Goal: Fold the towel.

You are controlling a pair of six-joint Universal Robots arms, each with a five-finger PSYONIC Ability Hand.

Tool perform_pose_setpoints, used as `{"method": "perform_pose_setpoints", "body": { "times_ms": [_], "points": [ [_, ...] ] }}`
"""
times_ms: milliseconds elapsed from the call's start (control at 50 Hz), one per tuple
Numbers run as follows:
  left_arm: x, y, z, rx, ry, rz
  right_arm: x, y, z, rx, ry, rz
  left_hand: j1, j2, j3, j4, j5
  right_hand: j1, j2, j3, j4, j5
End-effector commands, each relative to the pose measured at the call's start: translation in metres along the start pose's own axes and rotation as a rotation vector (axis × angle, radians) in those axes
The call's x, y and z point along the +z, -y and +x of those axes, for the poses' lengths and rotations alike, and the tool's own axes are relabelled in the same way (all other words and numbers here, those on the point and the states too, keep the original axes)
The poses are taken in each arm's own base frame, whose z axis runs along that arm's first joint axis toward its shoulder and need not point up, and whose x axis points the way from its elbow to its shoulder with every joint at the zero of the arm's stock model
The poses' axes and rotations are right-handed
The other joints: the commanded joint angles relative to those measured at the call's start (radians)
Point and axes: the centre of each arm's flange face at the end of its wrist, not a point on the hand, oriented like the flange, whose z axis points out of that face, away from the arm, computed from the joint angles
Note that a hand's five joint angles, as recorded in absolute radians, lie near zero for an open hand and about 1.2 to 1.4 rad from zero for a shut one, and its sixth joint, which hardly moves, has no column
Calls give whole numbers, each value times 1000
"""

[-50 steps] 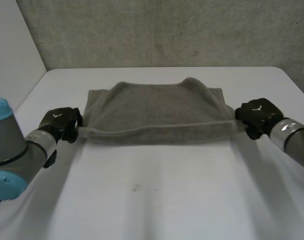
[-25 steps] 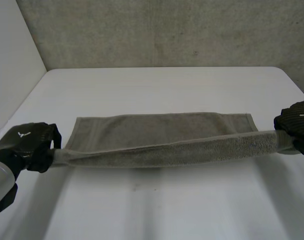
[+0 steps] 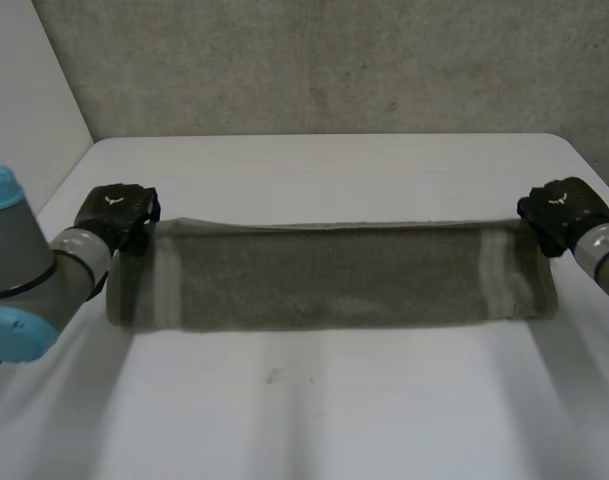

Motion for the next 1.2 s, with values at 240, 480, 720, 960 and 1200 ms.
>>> {"method": "perform_pose_setpoints", "body": {
  "times_ms": [240, 480, 720, 960, 1200],
  "points": [
    [52, -12, 5, 5, -4, 34, 45, -5, -11, -11, -84, 46, -992, -1044, -1043, -1043, -1026, -1218, -1040, -1041, -1043, -1035],
    [41, 14, 0, -7, 12, 86, 30, 24, 16, 73, -197, 67, -992, -1044, -1043, -1043, -1026, -1218, -1040, -1041, -1043, -1035],
    [-28, 37, 5, -104, 7, 90, -26, 54, 25, 157, -181, 74, -992, -1044, -1043, -1043, -1026, -1218, -1040, -1041, -1043, -1035],
    [-81, 39, 13, -193, 5, 129, -75, 38, 0, 206, -31, -45, -992, -1044, -1043, -1043, -1026, -1218, -1040, -1041, -1043, -1035],
    [-92, 34, 17, -195, 11, 199, -80, -1, -20, 258, 48, -110, -992, -1044, -1043, -1043, -1026, -1064, -885, -887, -889, -881]
  ]
}}
